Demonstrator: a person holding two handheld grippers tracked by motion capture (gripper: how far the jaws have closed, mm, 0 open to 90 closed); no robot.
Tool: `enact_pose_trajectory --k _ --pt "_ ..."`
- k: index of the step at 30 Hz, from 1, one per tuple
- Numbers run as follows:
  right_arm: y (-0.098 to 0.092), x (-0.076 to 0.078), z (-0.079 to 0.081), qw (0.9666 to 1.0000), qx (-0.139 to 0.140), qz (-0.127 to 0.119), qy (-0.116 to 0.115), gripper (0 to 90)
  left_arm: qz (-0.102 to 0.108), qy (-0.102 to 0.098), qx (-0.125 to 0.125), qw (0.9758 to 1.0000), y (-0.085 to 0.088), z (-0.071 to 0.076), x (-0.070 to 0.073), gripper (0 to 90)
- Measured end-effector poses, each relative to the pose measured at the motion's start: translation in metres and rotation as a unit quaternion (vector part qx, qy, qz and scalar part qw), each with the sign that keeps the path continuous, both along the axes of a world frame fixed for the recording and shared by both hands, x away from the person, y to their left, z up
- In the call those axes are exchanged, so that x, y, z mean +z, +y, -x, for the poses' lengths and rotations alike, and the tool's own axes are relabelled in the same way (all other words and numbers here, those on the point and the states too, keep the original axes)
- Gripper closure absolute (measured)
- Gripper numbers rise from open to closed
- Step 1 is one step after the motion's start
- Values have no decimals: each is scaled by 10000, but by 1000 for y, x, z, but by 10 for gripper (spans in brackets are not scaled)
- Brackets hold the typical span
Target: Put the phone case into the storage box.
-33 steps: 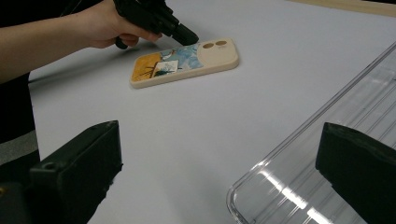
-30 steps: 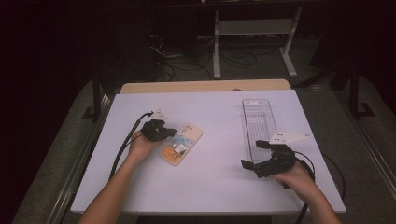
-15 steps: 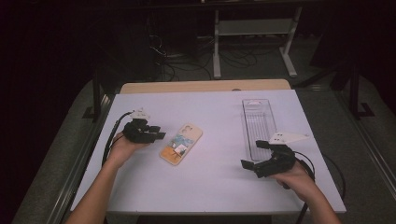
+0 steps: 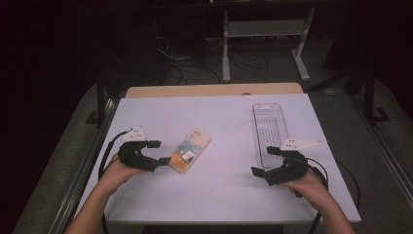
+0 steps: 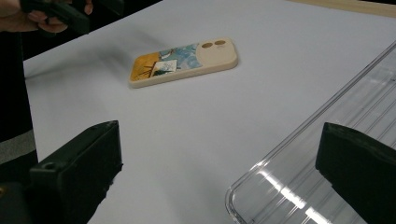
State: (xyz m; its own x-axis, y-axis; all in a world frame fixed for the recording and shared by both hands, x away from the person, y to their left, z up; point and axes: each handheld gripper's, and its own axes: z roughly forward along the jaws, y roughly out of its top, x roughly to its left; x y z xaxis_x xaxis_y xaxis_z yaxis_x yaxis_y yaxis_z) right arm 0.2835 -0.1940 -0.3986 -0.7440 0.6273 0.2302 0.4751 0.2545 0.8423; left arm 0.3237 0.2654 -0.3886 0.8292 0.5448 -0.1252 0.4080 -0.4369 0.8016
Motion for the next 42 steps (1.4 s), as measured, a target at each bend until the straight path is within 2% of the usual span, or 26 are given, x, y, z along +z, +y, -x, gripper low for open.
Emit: enact_pose_trajectory --k 8,10,12,14,20,25,32,34,36,42 --pt "0 0 0 10000 0 7 -9 1 -79 -132 -165 9997 -1 21 -8 21" --pt "0 0 0 10000 -2 11 -7 1 -140 -230 -208 9994 0 25 -9 1" --pt "0 0 0 10000 -2 13 -7 1 -60 -189 -174 9997 0 28 -11 0" --pt "0 0 0 10000 5 17 -23 1 -98 -187 -169 9996 0 31 -12 0" --pt "0 0 0 10000 -1 27 -32 1 -91 -158 -164 9997 0 30 -11 0" --pt "0 0 0 10000 -10 17 -11 1 -189 -110 -121 9997 1 28 -12 0" --pt "0 0 0 10000 -4 28 -42 1 -132 -167 22 9998 3 26 -9 0" --pt "0 0 0 10000 -5 29 -38 1 -196 -219 35 9996 5 25 -8 0" --pt "0 0 0 10000 -8 27 -31 1 -124 -185 97 9997 5 23 -8 0" --pt "0 0 -1 10000 9 28 -49 1 -79 -125 169 9997 6 19 -5 0"
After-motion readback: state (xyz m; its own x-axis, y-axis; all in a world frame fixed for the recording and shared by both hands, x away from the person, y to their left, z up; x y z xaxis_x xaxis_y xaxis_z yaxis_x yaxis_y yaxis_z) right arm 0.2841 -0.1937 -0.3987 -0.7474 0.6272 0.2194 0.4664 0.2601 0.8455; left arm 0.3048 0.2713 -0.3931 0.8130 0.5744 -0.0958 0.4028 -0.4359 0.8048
